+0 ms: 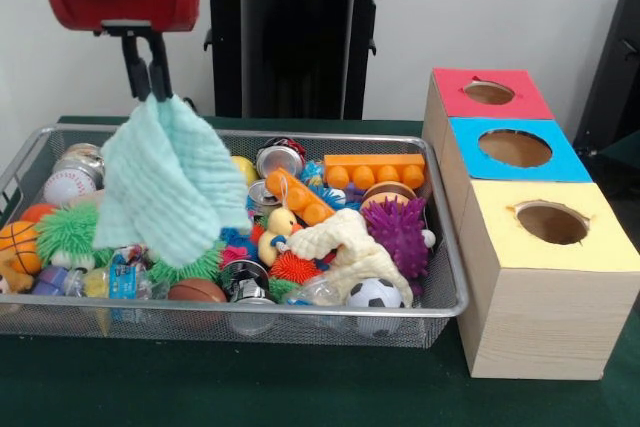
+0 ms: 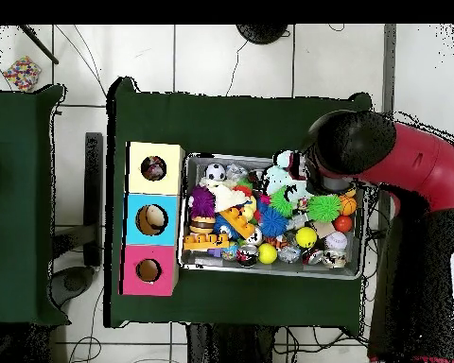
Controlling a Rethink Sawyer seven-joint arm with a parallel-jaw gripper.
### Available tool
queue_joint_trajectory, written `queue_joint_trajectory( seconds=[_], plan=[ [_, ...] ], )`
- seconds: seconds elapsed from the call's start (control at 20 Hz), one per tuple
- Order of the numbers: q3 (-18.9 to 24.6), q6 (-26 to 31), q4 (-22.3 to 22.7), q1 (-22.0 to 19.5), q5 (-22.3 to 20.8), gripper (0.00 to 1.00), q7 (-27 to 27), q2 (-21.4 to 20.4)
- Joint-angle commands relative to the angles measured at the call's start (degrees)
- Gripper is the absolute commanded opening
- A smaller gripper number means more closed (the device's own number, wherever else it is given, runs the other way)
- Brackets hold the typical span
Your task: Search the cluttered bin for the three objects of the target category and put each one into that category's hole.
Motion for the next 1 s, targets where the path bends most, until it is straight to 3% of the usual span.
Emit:
queue_joint_trajectory(
  seconds=[0.05,0.5,1.0],
  plan=[
    [0.83,-0.58,11.99,1.03,4.24,0.0,8.22,-3.57],
    [-2.22,1.22,12.97,3.26,7.25,0.0,14.14,-1.93],
    [-4.76,5.63,12.66,5.41,6.28,0.0,13.77,2.41]
  ],
)
